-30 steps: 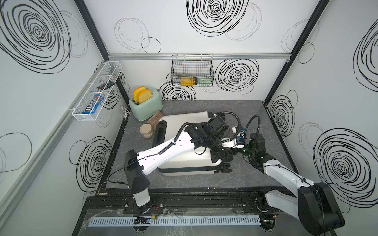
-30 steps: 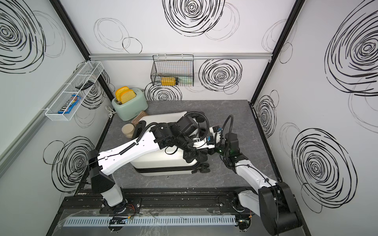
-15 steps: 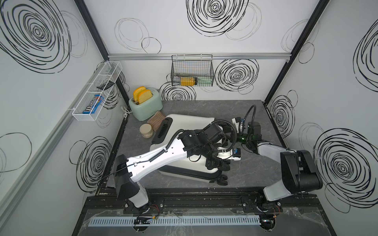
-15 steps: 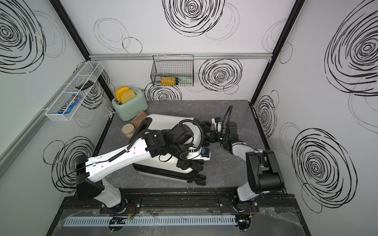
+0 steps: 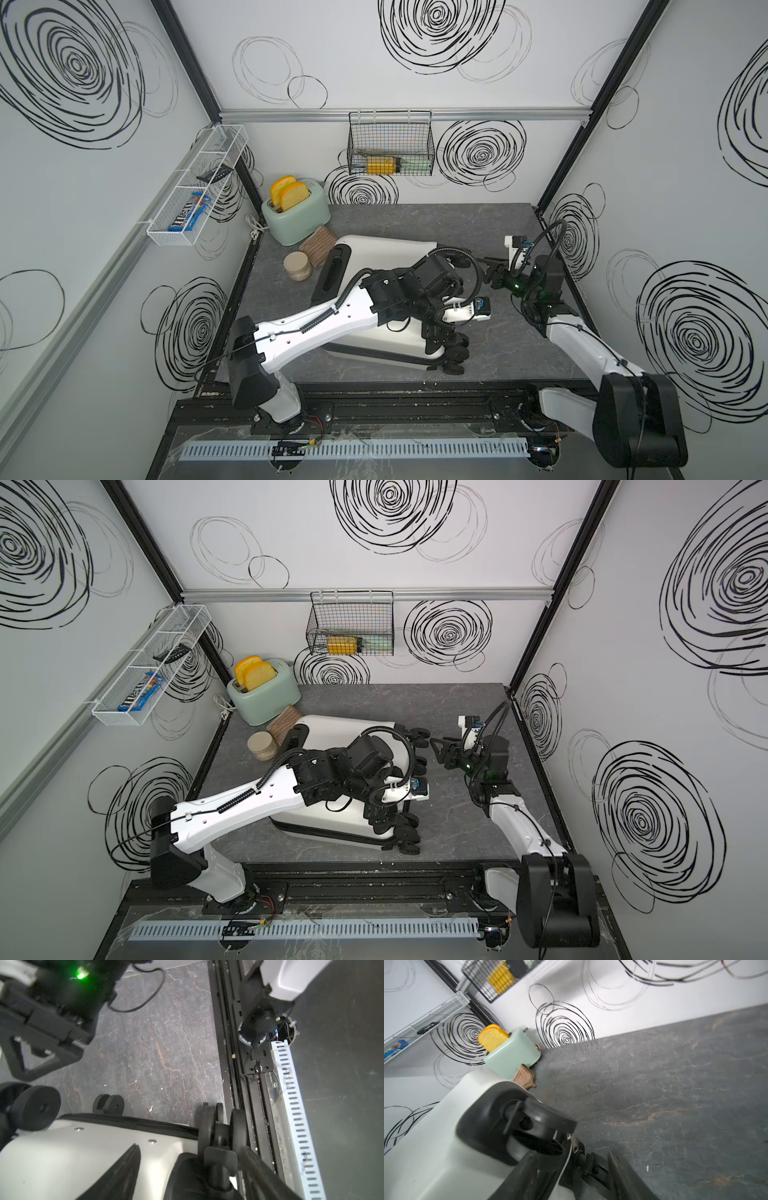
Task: Open the suitcase zippers
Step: Place the suitcase at the center of the board, then open the suitcase at the center of the board.
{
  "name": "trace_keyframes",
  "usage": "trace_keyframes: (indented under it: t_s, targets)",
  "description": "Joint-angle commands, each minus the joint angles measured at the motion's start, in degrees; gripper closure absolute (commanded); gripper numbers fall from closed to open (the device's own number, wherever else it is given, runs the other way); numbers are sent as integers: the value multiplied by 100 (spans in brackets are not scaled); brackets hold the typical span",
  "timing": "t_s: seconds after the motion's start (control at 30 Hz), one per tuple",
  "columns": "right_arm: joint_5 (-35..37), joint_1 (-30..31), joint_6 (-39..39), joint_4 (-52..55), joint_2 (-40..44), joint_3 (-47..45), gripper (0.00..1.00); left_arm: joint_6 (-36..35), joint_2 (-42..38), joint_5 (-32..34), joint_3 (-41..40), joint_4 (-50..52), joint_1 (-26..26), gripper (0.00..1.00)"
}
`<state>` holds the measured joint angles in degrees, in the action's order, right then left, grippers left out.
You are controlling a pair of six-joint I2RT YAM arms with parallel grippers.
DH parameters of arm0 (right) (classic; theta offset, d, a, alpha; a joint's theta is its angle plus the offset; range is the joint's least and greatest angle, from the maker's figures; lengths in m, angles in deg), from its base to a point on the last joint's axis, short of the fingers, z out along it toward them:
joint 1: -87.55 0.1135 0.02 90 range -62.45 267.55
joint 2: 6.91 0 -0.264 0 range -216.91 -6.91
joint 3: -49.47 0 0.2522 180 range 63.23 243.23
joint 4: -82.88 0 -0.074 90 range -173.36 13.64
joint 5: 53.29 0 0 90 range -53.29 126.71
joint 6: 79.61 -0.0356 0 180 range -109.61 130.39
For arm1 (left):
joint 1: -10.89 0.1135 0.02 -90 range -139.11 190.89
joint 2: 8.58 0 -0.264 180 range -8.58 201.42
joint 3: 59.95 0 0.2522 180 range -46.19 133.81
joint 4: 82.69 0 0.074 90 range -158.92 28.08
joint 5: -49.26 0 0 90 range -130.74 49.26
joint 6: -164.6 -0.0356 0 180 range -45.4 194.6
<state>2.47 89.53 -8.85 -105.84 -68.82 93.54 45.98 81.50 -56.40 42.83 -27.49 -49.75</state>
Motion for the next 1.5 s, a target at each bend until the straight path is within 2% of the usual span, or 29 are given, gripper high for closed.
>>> trace_keyframes:
  t_s: [0.0, 0.17, 0.3, 0.5, 0.63, 0.8, 1.07, 1.27, 1.37, 1.43, 1.47]
  targets:
    - [-382, 100, 177, 312, 711, -208, 38, 371, -408, -14, -2, -430, 208, 14]
    - [-1020, 546, 1035, 1115, 1857, -129, 29, 1477, -1227, 69, -670, -1068, 908, 12]
    - [-550, 1326, 2523, 2390, 2451, 359, 20, 2217, -1980, -34, -1439, -1462, 1663, 12]
    - [-467, 1888, 4927, 5281, 2065, 1766, 19, 2322, -2730, -150, -2292, -1495, 2356, 12]
    - [166, 2413, 5817, 6798, 1670, 2252, 20, 2195, -2934, -192, -2547, -1351, 2634, 11]
    - [489, 3190, 6095, 7580, 1487, 2337, 21, 2128, -3088, -212, -2771, -1303, 2868, 11]
    - [837, 3929, 5819, 7433, 1222, 2331, 19, 2244, -3275, -470, -3064, -1496, 3074, 11]
    - [1033, 4103, 5928, 7634, 991, 2383, 19, 2208, -3338, -534, -3115, -1475, 3170, 11]
    - [1241, 4239, 5668, 7318, 894, 2284, 21, 2236, -3356, -560, -3118, -1513, 3181, 11]
    - [1379, 4284, 5532, 7175, 815, 2260, 24, 2281, -3372, -548, -3123, -1541, 3181, 11]
    - [1479, 4277, 5427, 7110, 796, 2275, 30, 2296, -3379, -544, -3114, -1546, 3189, 11]
